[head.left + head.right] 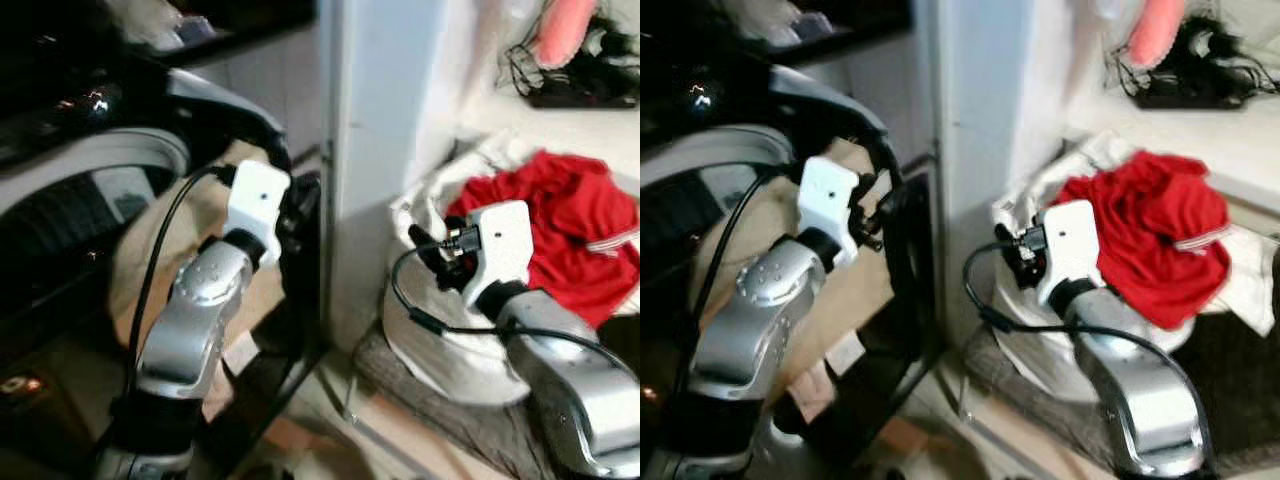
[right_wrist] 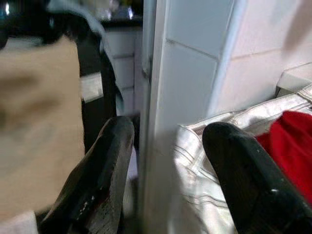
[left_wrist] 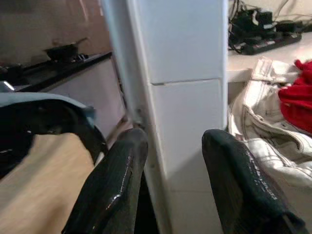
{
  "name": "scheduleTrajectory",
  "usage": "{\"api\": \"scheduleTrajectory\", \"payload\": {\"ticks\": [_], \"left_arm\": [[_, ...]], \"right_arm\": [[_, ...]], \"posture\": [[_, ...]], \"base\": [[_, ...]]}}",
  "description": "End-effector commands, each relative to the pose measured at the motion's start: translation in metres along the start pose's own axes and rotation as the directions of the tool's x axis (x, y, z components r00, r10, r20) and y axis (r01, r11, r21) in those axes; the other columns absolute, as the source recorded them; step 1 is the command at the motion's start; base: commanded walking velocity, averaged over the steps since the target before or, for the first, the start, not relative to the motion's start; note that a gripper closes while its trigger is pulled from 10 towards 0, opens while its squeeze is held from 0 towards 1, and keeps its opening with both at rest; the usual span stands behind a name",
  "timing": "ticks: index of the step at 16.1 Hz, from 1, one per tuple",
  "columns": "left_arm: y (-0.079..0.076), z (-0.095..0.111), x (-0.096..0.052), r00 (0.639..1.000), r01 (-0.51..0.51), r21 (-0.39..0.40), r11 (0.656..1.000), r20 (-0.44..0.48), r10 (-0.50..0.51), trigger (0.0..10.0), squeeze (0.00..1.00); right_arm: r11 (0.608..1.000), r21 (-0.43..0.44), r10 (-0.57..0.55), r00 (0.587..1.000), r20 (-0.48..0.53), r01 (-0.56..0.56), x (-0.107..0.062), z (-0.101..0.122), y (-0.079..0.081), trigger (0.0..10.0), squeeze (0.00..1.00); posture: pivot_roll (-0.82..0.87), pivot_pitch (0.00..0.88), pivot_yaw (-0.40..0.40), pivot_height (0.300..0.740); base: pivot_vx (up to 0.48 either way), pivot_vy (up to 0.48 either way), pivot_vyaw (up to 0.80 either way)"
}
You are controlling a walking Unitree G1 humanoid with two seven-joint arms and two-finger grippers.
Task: Clothes washing
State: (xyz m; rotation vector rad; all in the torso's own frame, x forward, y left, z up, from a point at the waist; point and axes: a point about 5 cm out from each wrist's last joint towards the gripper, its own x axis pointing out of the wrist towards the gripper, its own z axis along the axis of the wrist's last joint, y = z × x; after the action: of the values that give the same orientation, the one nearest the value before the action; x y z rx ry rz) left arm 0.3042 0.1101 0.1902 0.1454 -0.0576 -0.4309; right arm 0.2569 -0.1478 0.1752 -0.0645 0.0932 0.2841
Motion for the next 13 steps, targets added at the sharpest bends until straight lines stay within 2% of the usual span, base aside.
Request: {"api": "scheduleTrajectory", "payload": {"ticks": [1, 3, 6, 8, 9, 11, 13], "left_arm": [[-0.003, 0.006, 0.004, 1.000, 0.023, -0.020, 1.000, 0.017, -0.023, 10.0, 0.00], [-0.005, 0.005, 0.008, 0.999, 0.035, -0.028, 0.999, 0.007, -0.035, 10.0, 0.00], [-0.012, 0.006, 0.011, 0.997, 0.083, -0.041, 0.996, 0.012, -0.083, 10.0, 0.00], [-0.017, 0.008, 0.013, 0.993, 0.117, -0.051, 0.992, 0.026, -0.116, 10.0, 0.00], [-0.018, 0.007, 0.014, 0.993, 0.115, -0.045, 0.992, 0.026, -0.114, 10.0, 0.00], [-0.017, 0.009, 0.015, 0.994, 0.099, -0.016, 0.995, 0.046, -0.098, 10.0, 0.00], [-0.011, 0.009, 0.013, 0.996, 0.066, -0.082, 0.994, 0.058, -0.061, 10.0, 0.00]], "right_arm": [[0.997, -0.009, -0.070, 0.998, -0.002, 0.070, -0.004, 0.001, -0.012, 10.0, 0.00], [0.991, -0.020, -0.133, 0.991, 0.002, 0.133, -0.007, 0.001, -0.020, 10.0, 0.00], [0.951, -0.067, -0.305, 0.951, -0.038, 0.303, -0.013, -0.005, -0.045, 10.0, 0.00], [0.944, -0.087, -0.321, 0.947, -0.004, 0.319, -0.013, 0.004, -0.058, 10.0, 0.00], [0.949, -0.096, -0.301, 0.954, 0.010, 0.300, -0.013, 0.009, -0.058, 10.0, 0.00], [0.961, -0.090, -0.260, 0.965, 0.021, 0.261, -0.011, 0.010, -0.049, 10.0, 0.00], [0.979, -0.023, -0.202, 0.979, -0.002, 0.202, -0.007, 0.005, -0.031, 10.0, 0.00]], "posture": [[-0.09, 0.000, 0.079, 0.740], [-0.11, 0.000, 0.097, 0.740], [-0.12, 0.000, 0.109, 0.740], [-0.13, 0.000, 0.113, 0.740], [-0.13, 0.000, 0.112, 0.740], [-0.13, 0.000, 0.106, 0.740], [-0.13, 0.000, 0.091, 0.740]], "base": [[0.000, 0.000, 0.00], [0.000, 0.000, 0.00], [0.000, 0.000, 0.00], [0.000, 0.000, 0.00], [0.000, 0.000, 0.00], [0.000, 0.000, 0.00], [0.311, 0.000, -0.73]]}}
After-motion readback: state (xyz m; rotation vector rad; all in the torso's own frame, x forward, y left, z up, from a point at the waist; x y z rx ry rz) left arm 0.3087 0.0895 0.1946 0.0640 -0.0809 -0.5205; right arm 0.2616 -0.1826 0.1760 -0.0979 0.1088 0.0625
